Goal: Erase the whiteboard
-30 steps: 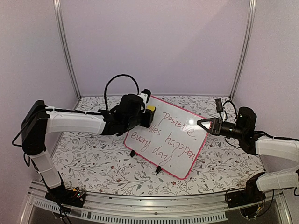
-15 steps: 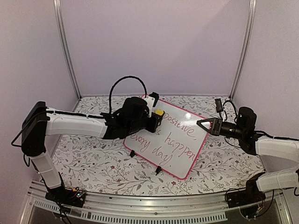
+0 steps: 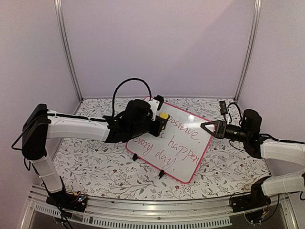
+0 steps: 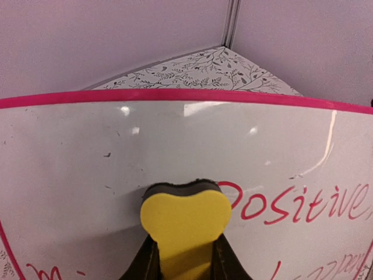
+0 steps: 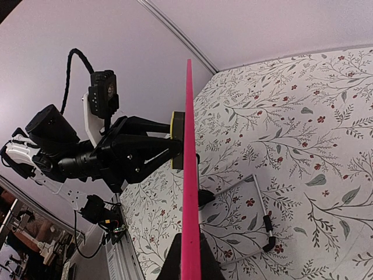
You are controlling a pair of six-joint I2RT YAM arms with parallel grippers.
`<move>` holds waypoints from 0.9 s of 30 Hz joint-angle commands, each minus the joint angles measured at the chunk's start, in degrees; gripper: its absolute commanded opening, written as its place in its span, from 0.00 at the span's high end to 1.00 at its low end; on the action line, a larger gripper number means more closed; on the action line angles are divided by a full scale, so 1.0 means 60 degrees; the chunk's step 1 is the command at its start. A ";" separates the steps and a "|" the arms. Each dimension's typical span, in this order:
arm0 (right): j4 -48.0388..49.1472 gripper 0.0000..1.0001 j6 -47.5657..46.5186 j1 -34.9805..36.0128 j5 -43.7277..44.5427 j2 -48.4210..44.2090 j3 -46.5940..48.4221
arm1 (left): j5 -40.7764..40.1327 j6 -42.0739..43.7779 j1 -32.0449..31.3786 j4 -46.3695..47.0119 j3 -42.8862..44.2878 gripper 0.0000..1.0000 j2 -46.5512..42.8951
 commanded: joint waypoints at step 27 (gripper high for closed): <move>-0.0285 1.00 -0.0304 0.0343 -0.0918 0.0184 0.0020 | -0.0874 -0.1188 -0.0205 -0.0592 -0.1657 1.00 -0.0520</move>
